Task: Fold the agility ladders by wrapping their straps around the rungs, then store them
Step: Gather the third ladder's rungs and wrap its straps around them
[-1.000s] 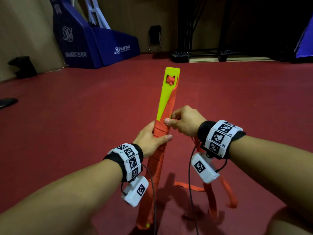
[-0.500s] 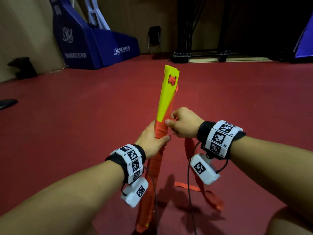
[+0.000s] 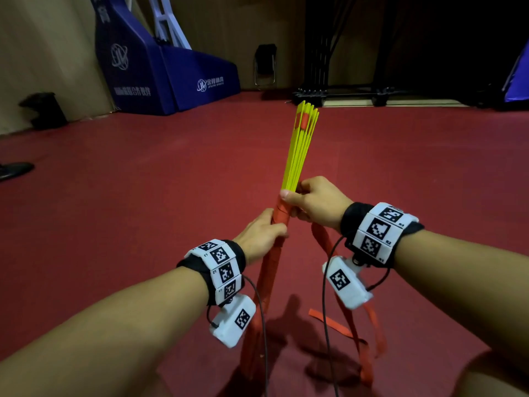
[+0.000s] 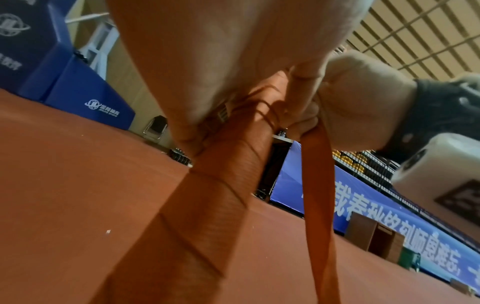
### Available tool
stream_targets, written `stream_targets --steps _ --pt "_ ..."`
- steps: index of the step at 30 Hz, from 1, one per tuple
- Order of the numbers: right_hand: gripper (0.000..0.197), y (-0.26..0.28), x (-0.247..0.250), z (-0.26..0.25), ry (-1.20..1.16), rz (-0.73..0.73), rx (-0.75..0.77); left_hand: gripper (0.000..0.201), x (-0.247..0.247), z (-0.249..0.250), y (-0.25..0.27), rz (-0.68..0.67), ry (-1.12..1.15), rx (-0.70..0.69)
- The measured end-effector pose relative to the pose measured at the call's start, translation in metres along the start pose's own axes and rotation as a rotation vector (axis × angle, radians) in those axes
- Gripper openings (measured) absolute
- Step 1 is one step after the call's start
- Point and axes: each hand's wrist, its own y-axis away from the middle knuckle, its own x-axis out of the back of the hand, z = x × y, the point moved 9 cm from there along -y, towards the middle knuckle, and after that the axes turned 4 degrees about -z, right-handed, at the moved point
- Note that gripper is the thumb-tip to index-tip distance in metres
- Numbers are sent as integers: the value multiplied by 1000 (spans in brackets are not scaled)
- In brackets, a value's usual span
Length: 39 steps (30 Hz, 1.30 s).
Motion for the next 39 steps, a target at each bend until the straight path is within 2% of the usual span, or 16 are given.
stream_targets --steps 3,7,11,14,18,21,23,28,33,35,39 --pt "42 -1 1 3 -6 -25 11 64 2 -4 -1 7 22 -12" --pt "36 -2 6 7 37 -30 8 56 6 -11 -3 37 9 -32" --pt "40 -2 9 11 102 -36 -13 50 13 -6 -1 80 -114 -77" --pt "43 -2 10 14 134 -50 -27 59 15 -2 1 100 -166 -100" --pt "38 -4 8 19 129 -70 -36 67 16 -3 2 107 -200 -113" --pt "39 -5 7 16 161 -80 -20 43 16 -5 2 115 -216 -102" --pt "41 -5 7 12 189 -82 1 36 15 -6 1 125 -223 -99" --pt "42 -3 11 12 193 -29 4 54 8 -2 3 104 -79 -117" --pt "44 -1 11 13 138 37 -31 37 9 1 4 109 -80 -100" --pt "45 -1 9 12 60 46 -33 36 10 -1 2 130 -125 -68" --pt "62 2 8 9 14 74 -35 37 10 1 3 122 -201 -28"
